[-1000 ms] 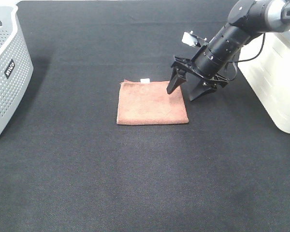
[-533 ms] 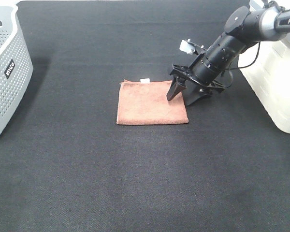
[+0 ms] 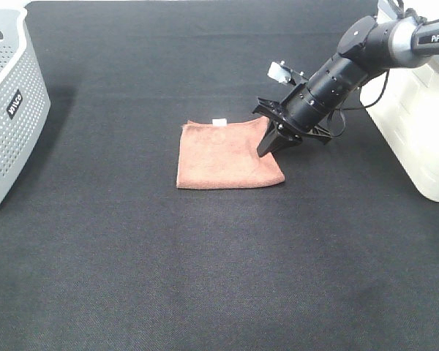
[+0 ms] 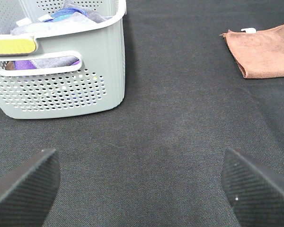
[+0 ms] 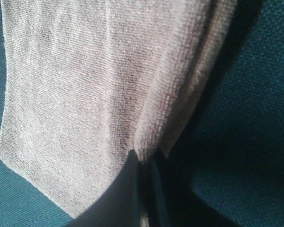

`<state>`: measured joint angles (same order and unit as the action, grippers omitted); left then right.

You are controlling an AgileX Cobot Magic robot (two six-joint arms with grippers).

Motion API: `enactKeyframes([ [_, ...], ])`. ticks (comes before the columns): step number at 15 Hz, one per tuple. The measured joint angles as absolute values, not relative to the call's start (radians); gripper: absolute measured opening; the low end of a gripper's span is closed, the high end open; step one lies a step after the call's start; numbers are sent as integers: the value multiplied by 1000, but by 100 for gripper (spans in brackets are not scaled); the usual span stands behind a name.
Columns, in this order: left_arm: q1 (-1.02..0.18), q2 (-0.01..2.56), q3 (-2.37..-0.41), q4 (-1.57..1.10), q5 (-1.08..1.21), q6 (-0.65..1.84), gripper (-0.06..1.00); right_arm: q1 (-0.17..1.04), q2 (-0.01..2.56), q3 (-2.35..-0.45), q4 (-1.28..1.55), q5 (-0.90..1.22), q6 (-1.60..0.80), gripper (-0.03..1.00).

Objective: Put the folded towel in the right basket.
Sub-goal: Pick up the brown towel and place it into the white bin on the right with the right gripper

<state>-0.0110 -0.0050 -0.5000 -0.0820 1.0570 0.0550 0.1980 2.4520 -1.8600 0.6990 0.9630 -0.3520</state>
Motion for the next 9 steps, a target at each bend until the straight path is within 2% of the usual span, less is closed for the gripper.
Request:
enactKeyframes([
  [9,-11,-5,-500,-82,1057,55,88,198,2112,-1860,594,1021,-352,0],
])
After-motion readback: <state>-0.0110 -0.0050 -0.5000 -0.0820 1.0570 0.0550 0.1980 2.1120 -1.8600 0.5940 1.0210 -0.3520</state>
